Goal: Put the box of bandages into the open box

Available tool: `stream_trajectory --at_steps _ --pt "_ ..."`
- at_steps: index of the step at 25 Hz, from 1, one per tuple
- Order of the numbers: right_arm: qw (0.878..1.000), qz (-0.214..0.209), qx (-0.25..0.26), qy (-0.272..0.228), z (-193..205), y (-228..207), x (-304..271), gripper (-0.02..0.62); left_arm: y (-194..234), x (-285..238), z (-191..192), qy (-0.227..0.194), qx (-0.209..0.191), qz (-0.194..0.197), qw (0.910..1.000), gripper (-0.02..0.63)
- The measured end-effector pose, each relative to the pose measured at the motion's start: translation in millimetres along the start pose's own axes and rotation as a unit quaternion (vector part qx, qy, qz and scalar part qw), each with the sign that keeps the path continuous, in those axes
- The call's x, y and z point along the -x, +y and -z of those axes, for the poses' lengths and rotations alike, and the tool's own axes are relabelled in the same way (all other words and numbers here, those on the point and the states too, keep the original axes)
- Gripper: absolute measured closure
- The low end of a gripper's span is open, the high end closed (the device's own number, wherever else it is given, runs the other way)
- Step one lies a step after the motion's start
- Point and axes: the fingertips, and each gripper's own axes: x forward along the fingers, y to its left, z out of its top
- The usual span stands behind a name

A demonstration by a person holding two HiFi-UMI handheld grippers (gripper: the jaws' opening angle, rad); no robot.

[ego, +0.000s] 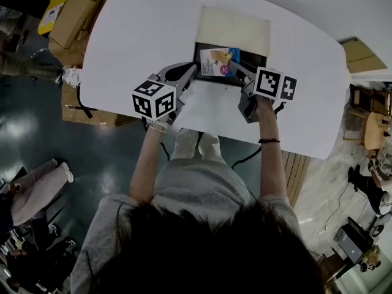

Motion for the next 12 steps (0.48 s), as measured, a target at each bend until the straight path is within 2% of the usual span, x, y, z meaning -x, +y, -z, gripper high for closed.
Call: stream_trajectory --at_steps 12 --pt "0.998 0.02 -0.059 0.004 1.2 -12.6 -1.3 0.482 0.1 0.1 0.5 0.001 0.001 0.002 1.0 0.612"
